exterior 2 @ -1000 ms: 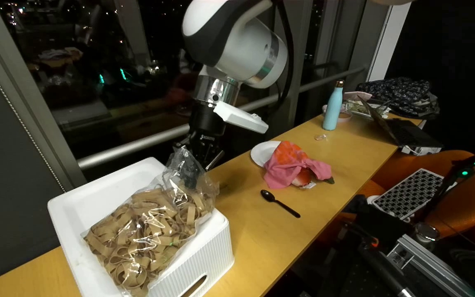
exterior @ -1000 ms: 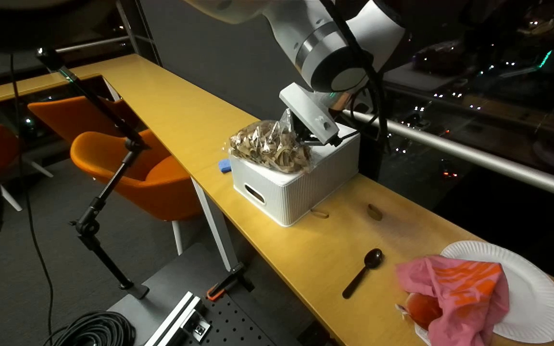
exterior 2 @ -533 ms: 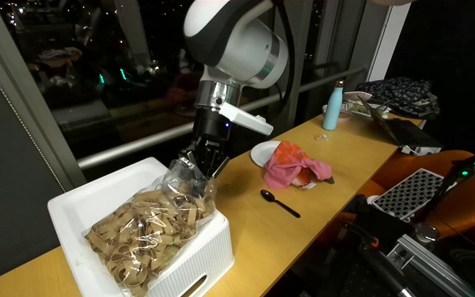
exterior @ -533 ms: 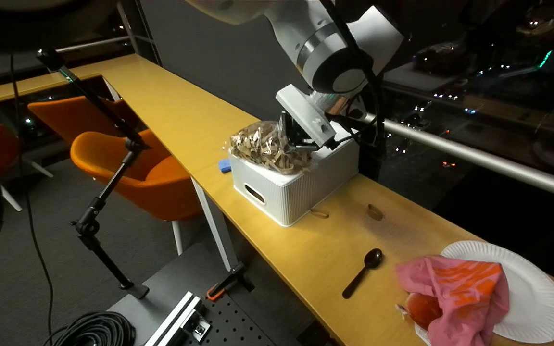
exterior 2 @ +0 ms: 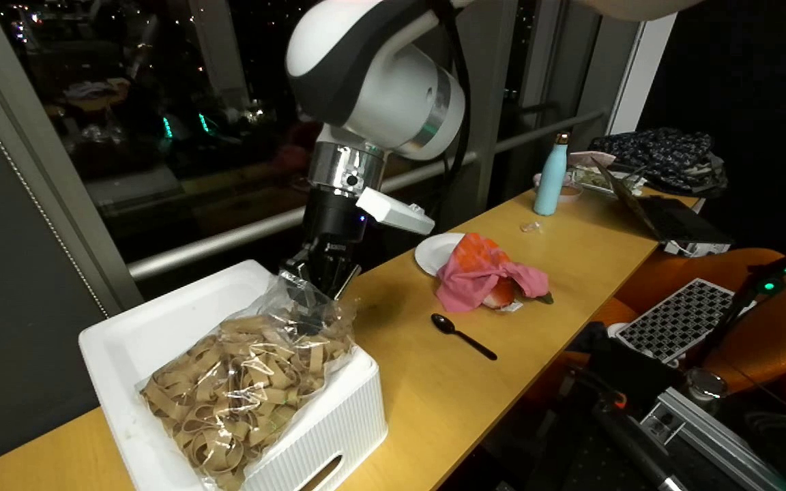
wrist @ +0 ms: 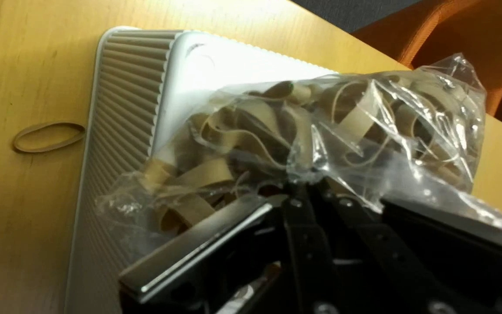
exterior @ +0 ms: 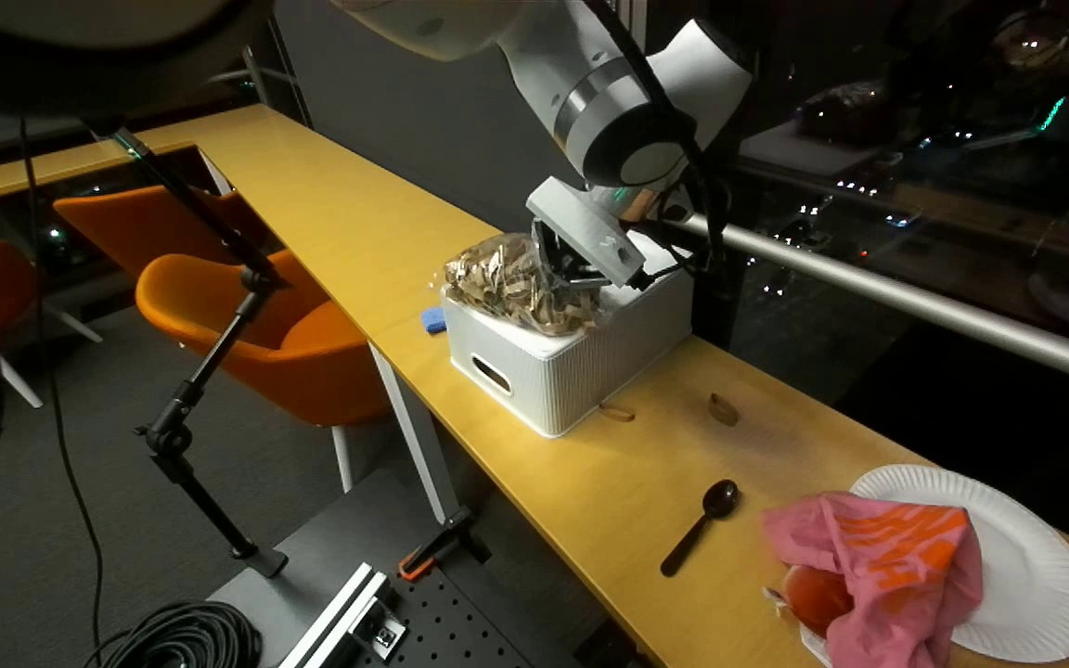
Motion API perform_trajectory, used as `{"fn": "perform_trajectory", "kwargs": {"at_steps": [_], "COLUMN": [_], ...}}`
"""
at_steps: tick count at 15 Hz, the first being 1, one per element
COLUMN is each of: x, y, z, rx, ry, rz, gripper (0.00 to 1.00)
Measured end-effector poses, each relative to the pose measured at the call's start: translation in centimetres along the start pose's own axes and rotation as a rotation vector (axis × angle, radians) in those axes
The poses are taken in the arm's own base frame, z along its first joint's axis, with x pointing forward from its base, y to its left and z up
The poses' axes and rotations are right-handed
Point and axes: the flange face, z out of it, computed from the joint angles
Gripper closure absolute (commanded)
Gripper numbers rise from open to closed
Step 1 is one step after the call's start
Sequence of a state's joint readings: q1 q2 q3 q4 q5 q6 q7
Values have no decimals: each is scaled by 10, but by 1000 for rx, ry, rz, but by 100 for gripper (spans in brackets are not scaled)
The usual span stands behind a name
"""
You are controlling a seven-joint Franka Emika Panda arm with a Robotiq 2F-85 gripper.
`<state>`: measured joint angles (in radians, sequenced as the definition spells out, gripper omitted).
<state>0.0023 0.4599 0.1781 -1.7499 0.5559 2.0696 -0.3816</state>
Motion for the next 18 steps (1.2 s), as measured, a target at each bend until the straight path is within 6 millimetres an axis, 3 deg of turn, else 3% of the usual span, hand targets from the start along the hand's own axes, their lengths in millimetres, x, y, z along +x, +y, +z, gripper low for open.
{"fn": "perform_trajectory", "kwargs": {"at_steps": [4, 8, 10, 12, 14, 15, 16, 18], "x": [4, 4, 4, 5, 7, 8, 10, 11], "y": [-19, -25, -22, -18, -16, -15, -14, -14], "z": [8, 13, 18, 23, 26, 27, 27, 28], "rx": [-5, -5, -5, -5, -7, -7, -8, -8], "ry": [8, 5, -2, -10, -13, -14, -14, -13], "rz": [-76, -107, -109, -108, -110, -110, -110, -111], "gripper": [32, 24, 32, 47, 46, 54, 71, 81]}}
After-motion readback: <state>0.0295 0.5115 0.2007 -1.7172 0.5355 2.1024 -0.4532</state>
